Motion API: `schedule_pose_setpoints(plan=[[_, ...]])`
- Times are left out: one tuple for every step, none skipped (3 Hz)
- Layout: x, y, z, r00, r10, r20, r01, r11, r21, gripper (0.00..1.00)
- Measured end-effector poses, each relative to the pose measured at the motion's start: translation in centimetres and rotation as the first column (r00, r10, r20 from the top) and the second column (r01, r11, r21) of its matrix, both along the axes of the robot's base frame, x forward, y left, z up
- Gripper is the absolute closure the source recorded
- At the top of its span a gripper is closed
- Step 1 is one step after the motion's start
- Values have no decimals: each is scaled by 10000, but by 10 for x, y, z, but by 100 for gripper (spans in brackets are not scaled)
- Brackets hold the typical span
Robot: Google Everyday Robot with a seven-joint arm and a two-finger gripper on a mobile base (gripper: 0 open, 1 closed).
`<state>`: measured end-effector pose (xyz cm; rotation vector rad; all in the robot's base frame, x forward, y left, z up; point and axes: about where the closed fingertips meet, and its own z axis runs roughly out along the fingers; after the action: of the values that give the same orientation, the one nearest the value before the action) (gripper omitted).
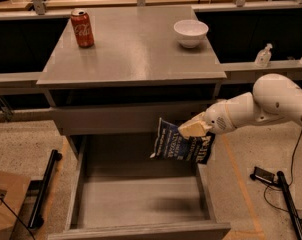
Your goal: Pick blue chip bag from middle drawer and place on counter
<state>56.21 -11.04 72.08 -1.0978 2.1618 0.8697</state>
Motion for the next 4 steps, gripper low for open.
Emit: schedule_pose_setpoints(plan=[[-13, -40, 112, 9702, -331, 2401, 352, 9994, -43, 100], [-21, -54, 217, 8997, -199, 4360, 474, 9975, -524, 100], [-5, -32, 310, 7894, 400, 6126, 125, 9966, -811, 100], [0, -29, 343, 7509, 328, 6596, 142, 9977, -658, 100]])
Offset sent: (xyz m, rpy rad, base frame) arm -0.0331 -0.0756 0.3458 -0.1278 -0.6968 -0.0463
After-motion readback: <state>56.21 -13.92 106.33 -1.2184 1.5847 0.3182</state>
